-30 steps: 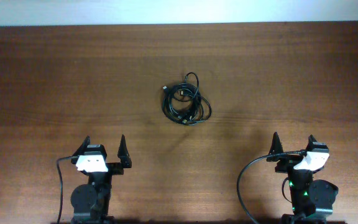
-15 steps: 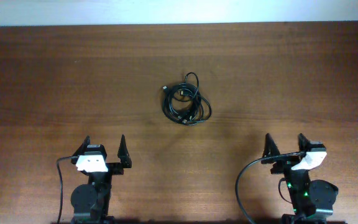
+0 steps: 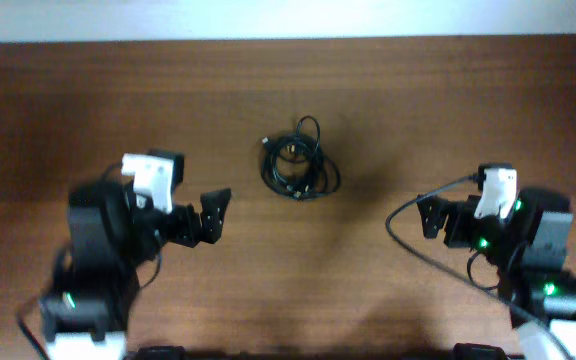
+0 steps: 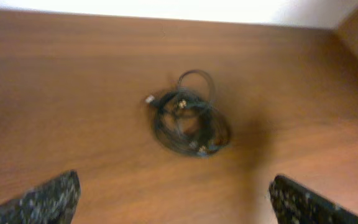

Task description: Untangle cables

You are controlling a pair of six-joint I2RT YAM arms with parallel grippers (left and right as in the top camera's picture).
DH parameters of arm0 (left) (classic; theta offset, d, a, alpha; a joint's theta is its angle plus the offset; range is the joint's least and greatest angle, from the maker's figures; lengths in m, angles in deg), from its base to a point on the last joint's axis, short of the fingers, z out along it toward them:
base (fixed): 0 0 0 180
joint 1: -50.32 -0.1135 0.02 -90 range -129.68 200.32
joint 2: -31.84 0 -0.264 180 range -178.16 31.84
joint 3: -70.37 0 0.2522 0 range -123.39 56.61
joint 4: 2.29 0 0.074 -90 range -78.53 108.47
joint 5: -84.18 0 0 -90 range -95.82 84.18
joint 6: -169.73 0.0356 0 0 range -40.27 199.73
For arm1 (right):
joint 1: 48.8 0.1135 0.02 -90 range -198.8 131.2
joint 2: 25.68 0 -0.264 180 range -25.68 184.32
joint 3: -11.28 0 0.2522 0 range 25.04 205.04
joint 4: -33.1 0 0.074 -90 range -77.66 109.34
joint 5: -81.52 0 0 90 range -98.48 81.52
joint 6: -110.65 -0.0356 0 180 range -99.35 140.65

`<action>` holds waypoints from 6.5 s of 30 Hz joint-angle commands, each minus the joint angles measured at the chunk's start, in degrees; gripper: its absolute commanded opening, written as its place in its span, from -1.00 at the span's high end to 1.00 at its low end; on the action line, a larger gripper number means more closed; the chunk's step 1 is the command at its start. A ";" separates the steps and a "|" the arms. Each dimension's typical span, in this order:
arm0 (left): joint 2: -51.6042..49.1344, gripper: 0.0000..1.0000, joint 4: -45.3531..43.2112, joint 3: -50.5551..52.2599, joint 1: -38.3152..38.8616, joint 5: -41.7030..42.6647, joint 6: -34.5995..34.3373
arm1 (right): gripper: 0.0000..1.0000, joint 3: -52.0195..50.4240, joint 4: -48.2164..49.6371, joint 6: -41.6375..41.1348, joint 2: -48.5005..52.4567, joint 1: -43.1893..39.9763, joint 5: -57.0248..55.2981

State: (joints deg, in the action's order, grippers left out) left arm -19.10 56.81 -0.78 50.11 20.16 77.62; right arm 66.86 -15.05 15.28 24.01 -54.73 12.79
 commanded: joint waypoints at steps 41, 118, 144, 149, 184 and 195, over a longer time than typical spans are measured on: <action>-62.01 -0.97 3.63 -30.08 13.73 -22.16 2.56 | -0.98 57.51 -35.82 7.08 36.17 15.69 -26.49; -50.29 1.00 32.92 -85.07 17.05 -42.47 -0.48 | -0.98 56.87 -0.28 -3.10 46.88 37.44 -4.98; -50.29 0.96 33.09 -85.07 16.87 -42.27 -0.02 | -0.98 57.72 2.14 -18.12 47.95 38.73 -1.95; -50.29 0.97 34.77 -85.07 16.87 -42.29 0.00 | -0.98 57.72 2.29 -49.88 47.95 38.01 -17.59; -50.34 1.00 36.37 -98.40 16.85 -51.19 0.57 | 0.92 56.96 12.98 -55.60 53.75 39.36 -15.26; -50.34 0.80 38.01 -98.40 3.04 -51.80 -0.07 | 0.92 56.98 -8.02 -36.24 37.77 0.26 -12.52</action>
State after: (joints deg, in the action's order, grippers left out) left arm -70.31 96.03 -97.91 59.84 -24.25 78.67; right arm 124.17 -20.28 -26.16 62.74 -44.52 3.11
